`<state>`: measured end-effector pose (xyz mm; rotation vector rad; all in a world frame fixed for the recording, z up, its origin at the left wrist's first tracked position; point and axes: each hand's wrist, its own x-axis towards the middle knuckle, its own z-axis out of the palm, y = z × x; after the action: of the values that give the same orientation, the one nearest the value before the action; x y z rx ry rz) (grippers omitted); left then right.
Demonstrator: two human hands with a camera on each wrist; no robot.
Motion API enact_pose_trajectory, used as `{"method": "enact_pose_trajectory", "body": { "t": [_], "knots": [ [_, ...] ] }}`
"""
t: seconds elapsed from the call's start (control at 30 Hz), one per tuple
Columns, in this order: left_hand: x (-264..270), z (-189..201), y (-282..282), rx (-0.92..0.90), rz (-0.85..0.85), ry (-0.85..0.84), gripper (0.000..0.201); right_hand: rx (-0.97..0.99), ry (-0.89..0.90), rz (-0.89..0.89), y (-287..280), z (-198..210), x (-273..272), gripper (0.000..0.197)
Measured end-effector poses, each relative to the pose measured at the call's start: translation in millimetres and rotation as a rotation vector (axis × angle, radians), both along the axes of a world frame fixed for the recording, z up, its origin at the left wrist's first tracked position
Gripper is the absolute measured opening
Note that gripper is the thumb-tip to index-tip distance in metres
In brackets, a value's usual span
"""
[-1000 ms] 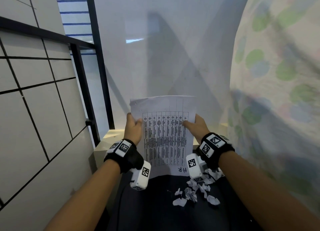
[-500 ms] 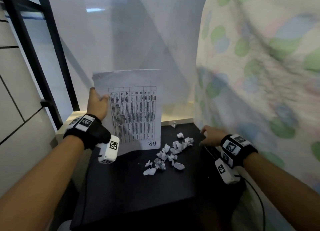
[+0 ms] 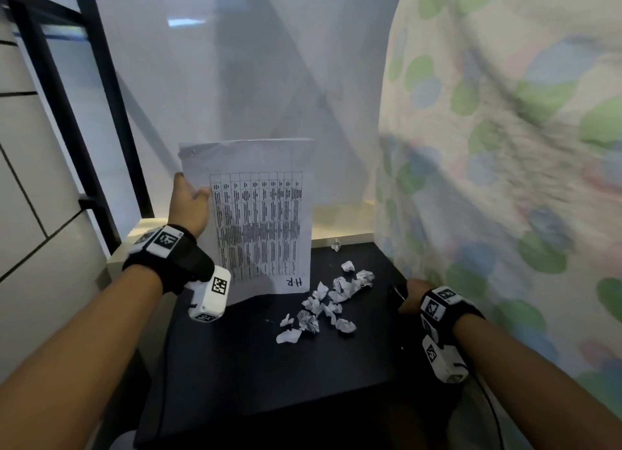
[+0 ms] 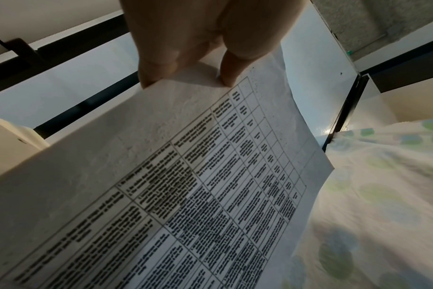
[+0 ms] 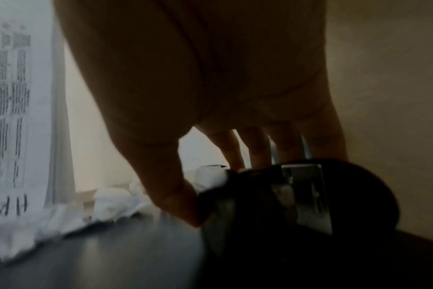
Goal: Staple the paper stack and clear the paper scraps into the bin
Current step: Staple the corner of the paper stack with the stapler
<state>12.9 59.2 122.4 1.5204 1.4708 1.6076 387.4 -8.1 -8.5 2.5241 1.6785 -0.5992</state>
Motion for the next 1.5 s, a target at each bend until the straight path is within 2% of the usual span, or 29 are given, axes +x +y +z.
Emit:
{"method": "enact_pose_trajectory", "body": {
  "t": [0.1,0.2,0.27,0.37,0.47,0.6,0.8,0.93,1.0,1.27,1.37,1.47,1.5],
  "knots": [
    [0,3,-3,0.005,-0.017,-0.023,0.037,0.117,0.25,-0.093,9,17,-11,0.039],
    [-2,7,-7,0.031,-0.059,-0.048,0.034,0.365,0.568,-0.13,15,63,-43,0.025],
    [-4,8,-9,0.052,-0.095,-0.055,0.029,0.554,0.746,-0.036,15,103,-70,0.016],
    [-9,6,-7,0.067,-0.125,-0.028,0.014,0.856,1.016,0.163,13,160,-117,0.022],
    [-15,6,-3,0.057,-0.137,0.011,0.007,1.102,1.182,0.389,11,202,-164,0.018],
    [-19,9,-1,0.081,-0.188,0.044,0.007,1.249,1.198,0.564,19,223,-215,0.023],
    [-22,5,-2,0.146,-0.248,-0.022,0.006,1.343,1.11,0.651,44,217,-264,0.041],
    [-23,1,-9,0.201,-0.352,-0.058,0.008,1.372,1.057,0.672,52,210,-280,0.041],
    [-23,0,-10,0.231,-0.372,-0.061,0.017,1.363,1.026,0.679,55,208,-283,0.039],
    [-15,0,-14,0.301,-0.317,0.008,0.006,1.327,0.952,0.643,59,210,-294,0.042],
    [-14,-2,-9,0.277,-0.297,0.017,0.015,1.325,0.987,0.545,62,212,-303,0.037],
    [-14,-3,-9,0.236,-0.317,-0.017,0.014,1.319,1.078,0.449,65,215,-310,0.027],
    [-14,-2,-11,0.233,-0.317,-0.009,0.026,1.321,1.089,0.43,65,215,-312,0.025]
  ]
}}
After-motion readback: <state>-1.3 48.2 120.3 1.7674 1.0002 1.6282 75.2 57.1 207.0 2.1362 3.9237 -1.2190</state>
